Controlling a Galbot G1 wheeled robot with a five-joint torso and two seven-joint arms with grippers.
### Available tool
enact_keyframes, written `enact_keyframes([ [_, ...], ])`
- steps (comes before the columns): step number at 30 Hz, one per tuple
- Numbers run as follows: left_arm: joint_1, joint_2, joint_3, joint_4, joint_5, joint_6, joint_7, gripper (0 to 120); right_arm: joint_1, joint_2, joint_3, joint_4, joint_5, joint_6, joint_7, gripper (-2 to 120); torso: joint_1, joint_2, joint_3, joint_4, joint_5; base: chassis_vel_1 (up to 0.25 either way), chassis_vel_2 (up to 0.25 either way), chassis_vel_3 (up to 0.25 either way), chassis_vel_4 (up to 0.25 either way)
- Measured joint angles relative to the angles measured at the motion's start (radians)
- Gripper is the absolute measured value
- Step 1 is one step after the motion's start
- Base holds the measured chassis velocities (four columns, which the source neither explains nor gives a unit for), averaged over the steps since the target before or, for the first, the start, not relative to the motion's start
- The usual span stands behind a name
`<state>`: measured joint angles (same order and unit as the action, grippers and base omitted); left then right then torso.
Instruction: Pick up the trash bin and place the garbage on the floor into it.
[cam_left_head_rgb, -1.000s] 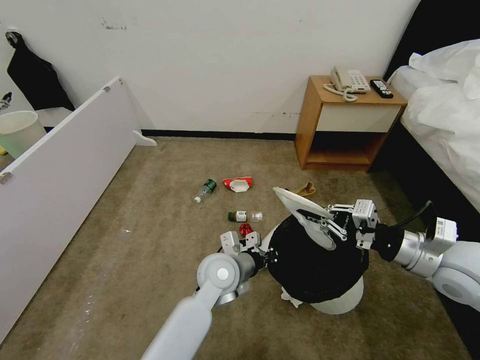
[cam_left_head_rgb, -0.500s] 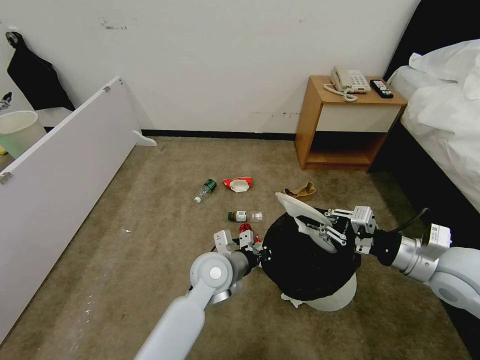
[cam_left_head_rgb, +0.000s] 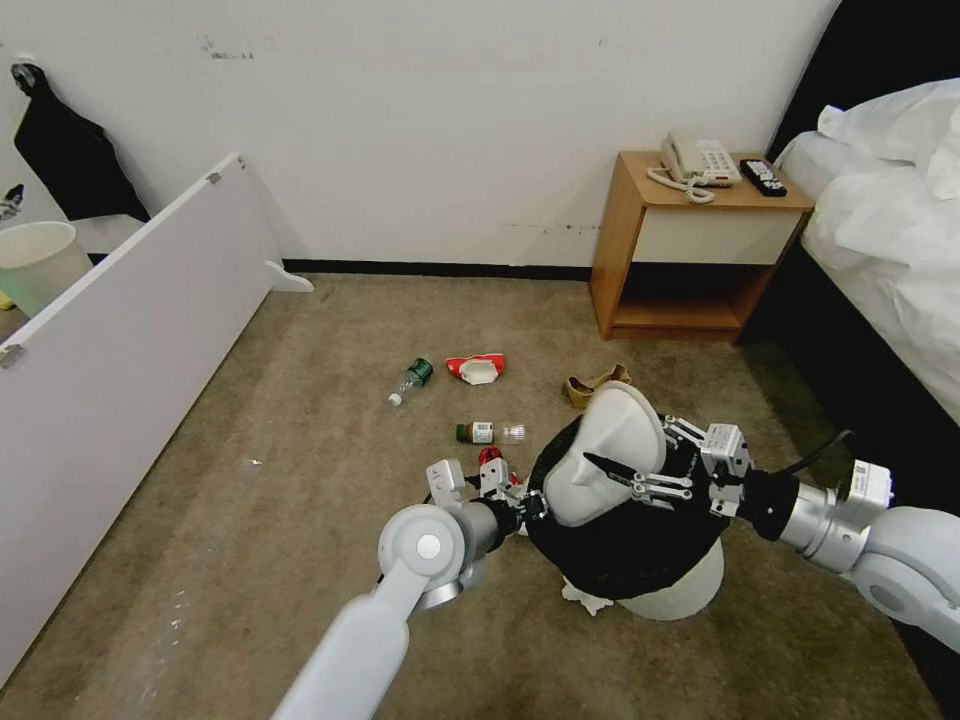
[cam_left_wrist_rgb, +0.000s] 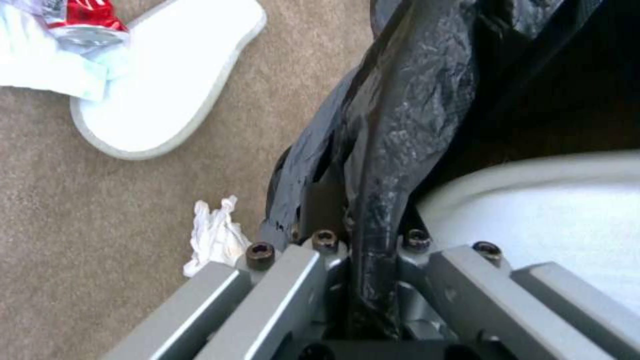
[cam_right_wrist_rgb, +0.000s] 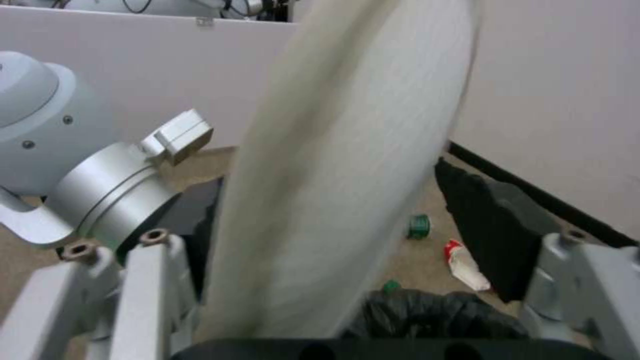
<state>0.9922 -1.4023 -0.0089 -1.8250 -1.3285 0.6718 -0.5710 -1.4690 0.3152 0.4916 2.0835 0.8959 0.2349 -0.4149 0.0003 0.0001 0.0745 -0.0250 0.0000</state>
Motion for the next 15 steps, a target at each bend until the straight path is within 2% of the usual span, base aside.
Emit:
enact_keyframes([
  [10, 0.001, 0.004, -0.019, -0.001, -0.001, -0.001, 0.004, 1, 0.0, 0.005, -0.005, -0.016, -0.008, 0.005, -0.004, 79, 0.0, 0.0, 0.0, 0.0, 0.0, 0.0, 0.0, 0.0, 0.0],
  [15, 0.003, 0.009, -0.022, -0.001, 0.005, -0.001, 0.005, 1, -0.004, 0.001, -0.004, -0.018, -0.014, 0.008, -0.007, 73, 0.0, 0.0, 0.0, 0.0, 0.0, 0.0, 0.0, 0.0, 0.0],
])
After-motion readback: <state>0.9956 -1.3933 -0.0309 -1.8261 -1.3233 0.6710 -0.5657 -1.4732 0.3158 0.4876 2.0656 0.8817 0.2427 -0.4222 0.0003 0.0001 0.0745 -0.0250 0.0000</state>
